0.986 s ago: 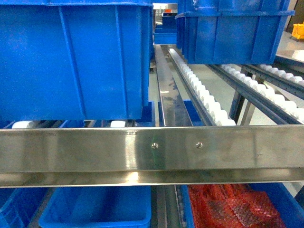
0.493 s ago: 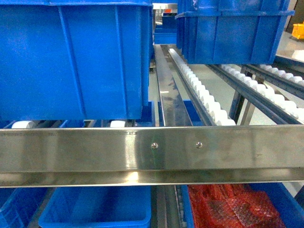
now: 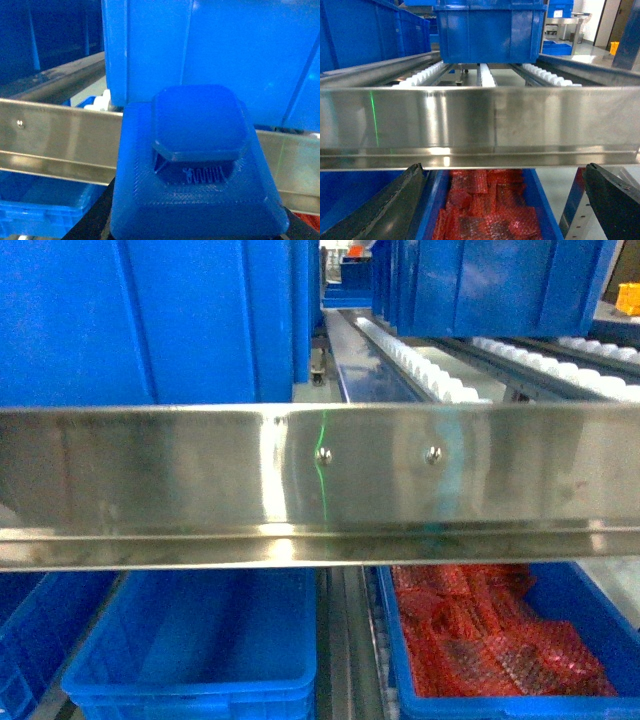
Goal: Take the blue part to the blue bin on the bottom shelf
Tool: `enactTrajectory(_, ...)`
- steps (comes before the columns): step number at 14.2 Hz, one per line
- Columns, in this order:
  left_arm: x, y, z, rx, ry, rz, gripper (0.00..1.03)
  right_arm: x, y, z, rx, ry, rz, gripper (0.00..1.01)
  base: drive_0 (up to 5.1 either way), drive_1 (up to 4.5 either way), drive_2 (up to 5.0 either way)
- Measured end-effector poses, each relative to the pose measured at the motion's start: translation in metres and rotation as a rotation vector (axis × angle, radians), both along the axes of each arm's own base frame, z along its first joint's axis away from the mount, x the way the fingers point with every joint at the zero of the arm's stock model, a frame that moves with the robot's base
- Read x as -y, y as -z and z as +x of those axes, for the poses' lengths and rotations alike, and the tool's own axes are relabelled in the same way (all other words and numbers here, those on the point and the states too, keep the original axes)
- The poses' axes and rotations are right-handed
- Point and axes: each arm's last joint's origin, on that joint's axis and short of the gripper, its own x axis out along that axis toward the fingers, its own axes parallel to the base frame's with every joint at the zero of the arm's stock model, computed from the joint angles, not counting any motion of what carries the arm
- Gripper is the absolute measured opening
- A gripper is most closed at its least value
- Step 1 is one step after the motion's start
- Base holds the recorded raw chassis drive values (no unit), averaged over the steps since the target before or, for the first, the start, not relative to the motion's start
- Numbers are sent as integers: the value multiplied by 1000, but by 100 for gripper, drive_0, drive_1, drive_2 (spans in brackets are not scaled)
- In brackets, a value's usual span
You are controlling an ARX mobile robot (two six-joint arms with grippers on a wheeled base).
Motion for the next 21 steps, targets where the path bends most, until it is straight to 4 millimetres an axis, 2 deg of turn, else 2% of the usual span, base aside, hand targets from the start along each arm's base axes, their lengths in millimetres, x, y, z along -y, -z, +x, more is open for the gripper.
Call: enactTrajectory(21, 0, 1, 0, -4, 0, 1, 43, 0, 0, 0, -2, 0, -1, 98, 0, 0, 0)
